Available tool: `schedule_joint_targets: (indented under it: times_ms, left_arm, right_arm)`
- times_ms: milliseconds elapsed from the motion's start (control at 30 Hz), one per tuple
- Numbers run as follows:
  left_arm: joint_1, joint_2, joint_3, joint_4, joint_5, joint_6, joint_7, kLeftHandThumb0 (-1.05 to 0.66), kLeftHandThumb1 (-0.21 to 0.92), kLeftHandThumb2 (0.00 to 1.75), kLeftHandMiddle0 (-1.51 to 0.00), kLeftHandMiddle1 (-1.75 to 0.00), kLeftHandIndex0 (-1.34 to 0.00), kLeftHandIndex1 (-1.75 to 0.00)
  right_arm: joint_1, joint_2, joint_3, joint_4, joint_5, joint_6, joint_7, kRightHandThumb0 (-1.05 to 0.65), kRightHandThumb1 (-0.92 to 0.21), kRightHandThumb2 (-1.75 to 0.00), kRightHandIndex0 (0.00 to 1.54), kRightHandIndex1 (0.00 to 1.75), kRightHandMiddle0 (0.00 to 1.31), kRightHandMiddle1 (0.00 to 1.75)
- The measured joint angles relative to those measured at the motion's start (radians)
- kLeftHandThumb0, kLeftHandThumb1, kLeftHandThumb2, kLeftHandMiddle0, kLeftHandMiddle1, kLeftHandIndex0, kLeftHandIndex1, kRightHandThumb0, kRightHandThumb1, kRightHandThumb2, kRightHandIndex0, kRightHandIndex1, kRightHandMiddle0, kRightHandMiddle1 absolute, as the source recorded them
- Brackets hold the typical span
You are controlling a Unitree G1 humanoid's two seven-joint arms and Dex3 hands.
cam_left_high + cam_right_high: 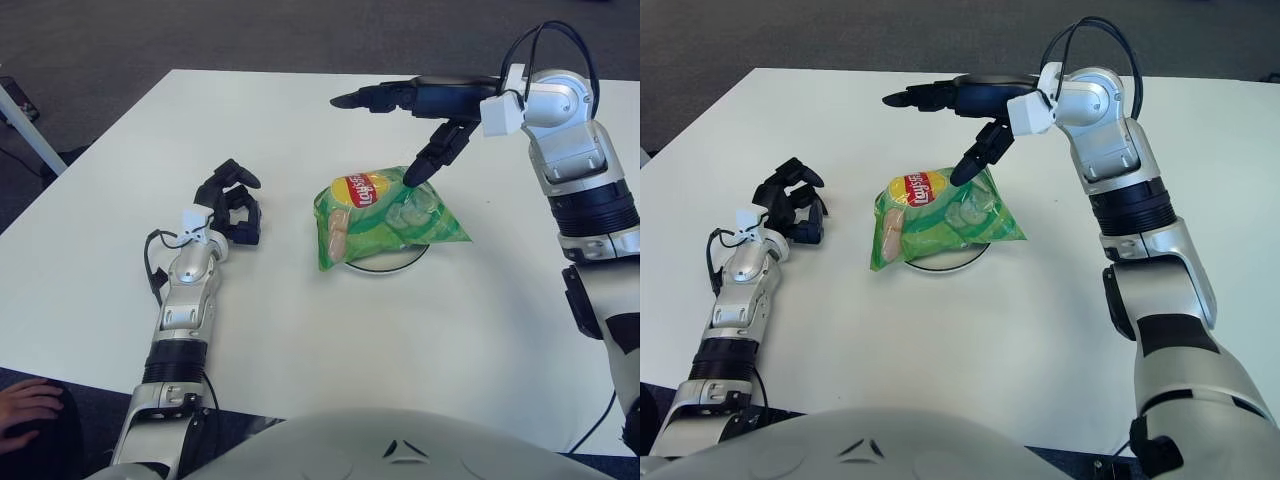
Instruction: Put the snack into the plate.
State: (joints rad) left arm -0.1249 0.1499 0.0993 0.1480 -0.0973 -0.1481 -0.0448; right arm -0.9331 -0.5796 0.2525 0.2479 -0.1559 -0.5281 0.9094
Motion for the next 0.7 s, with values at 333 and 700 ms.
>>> schedule_joint_targets:
  times_ms: [333, 700]
  left_arm:
    - [-0.004, 0.0, 0.0, 0.009, -0.007, 0.0, -0.002, -0.01, 0.02, 1.6, -0.86, -1.75, -0.67, -1.58]
    - [-0.005, 0.005, 0.0, 0.019, -0.003, -0.004, -0.002, 0.0, 0.13, 1.53, -0.64, -1.75, -0.63, -1.74]
  right_arm:
    - [0.015, -0.065, -0.045, 0.111, -0.045, -0.183, -0.108, -1.05, -0.92, -0.49, 0.04, 0.01, 0.0, 0.17]
    - [0.044, -0.14, -0.072, 0.192, -0.19, -0.265, -0.279, -1.05, -0.92, -0.76, 0.07, 0.03, 0.0, 0.31]
